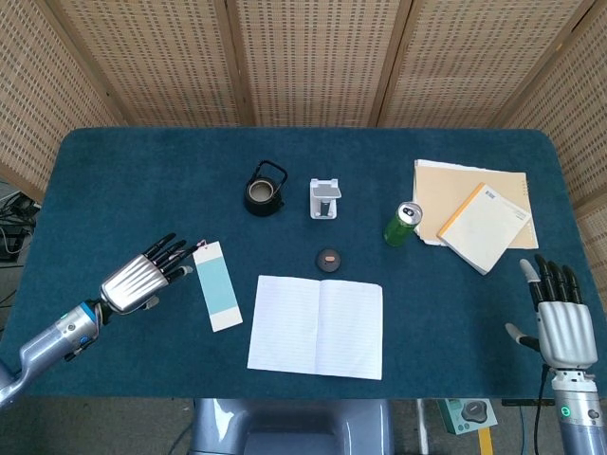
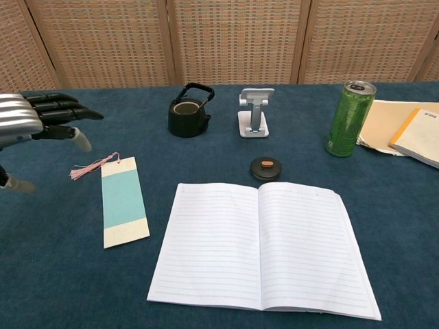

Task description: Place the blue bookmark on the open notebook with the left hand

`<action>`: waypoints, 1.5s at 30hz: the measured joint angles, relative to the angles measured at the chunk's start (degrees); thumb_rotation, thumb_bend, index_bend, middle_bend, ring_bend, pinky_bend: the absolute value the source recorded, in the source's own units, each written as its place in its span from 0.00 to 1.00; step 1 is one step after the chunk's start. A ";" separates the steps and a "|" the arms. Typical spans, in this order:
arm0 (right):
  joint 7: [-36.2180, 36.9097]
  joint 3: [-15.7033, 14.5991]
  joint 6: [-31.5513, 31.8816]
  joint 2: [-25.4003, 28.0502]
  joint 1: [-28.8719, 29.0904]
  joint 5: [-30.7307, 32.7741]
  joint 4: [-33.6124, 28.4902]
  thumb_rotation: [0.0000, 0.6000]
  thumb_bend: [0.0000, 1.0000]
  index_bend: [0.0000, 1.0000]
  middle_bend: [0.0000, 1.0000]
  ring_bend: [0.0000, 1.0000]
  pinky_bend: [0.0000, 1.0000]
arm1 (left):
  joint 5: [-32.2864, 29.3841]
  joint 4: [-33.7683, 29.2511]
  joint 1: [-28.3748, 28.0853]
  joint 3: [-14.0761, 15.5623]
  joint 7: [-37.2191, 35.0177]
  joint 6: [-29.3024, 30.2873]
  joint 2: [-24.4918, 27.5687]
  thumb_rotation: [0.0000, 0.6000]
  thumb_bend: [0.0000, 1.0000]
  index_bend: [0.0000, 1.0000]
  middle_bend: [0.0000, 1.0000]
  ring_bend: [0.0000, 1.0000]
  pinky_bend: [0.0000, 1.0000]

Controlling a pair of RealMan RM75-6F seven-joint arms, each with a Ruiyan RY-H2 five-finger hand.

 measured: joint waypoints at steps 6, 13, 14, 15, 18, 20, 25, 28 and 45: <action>0.13 0.06 -0.62 -0.43 0.23 0.54 0.80 1.00 0.08 0.00 0.00 0.00 0.00 | 0.80 2.91 -3.54 1.48 -1.83 -2.20 -3.17 1.00 0.08 0.26 0.00 0.00 0.00; 0.53 0.32 -0.95 -0.70 0.34 1.27 1.63 1.00 0.08 0.00 0.00 0.00 0.00 | 2.25 6.43 -6.24 3.10 -5.55 -2.57 -5.93 1.00 0.08 0.29 0.00 0.00 0.00; 0.67 0.38 -1.04 -0.74 0.34 1.44 1.82 1.00 0.08 0.00 0.00 0.00 0.00 | 2.40 7.02 -6.61 3.31 -6.04 -2.63 -6.36 1.00 0.08 0.29 0.00 0.00 0.00; 0.78 0.42 -1.13 -0.76 0.35 1.60 1.96 1.00 0.08 0.00 0.00 0.00 0.00 | 2.52 7.63 -6.96 3.50 -6.48 -2.69 -6.82 1.00 0.08 0.29 0.00 0.00 0.00; 1.14 0.52 -1.47 -0.86 0.39 2.02 2.39 1.00 0.08 0.00 0.00 0.00 0.00 | 2.66 9.54 -8.00 4.05 -7.88 -2.97 -8.40 1.00 0.08 0.29 0.00 0.00 0.00; 1.27 0.55 -1.65 -0.94 0.44 2.17 2.67 1.00 0.08 0.00 0.00 0.00 0.00 | 2.65 10.67 -8.62 4.41 -8.59 -3.34 -9.37 1.00 0.08 0.30 0.00 0.00 0.00; 1.55 0.60 -2.05 -1.16 0.55 2.54 3.25 1.00 0.08 0.00 0.00 0.00 0.00 | 2.65 13.03 -9.81 5.48 -9.63 -4.19 -11.39 1.00 0.08 0.30 0.00 0.00 0.00; 1.65 0.61 -2.23 -1.29 0.60 2.70 3.51 1.00 0.08 0.00 0.00 0.00 0.00 | 2.54 14.33 -10.26 6.04 -10.24 -4.33 -12.38 1.00 0.08 0.31 0.00 0.00 0.00; 2.15 0.63 -2.47 -1.42 0.61 3.18 3.91 1.00 0.08 0.00 0.00 0.00 0.00 | 0.15 18.68 -12.41 7.33 -12.04 -4.88 -16.64 1.00 0.09 0.33 0.00 0.00 0.00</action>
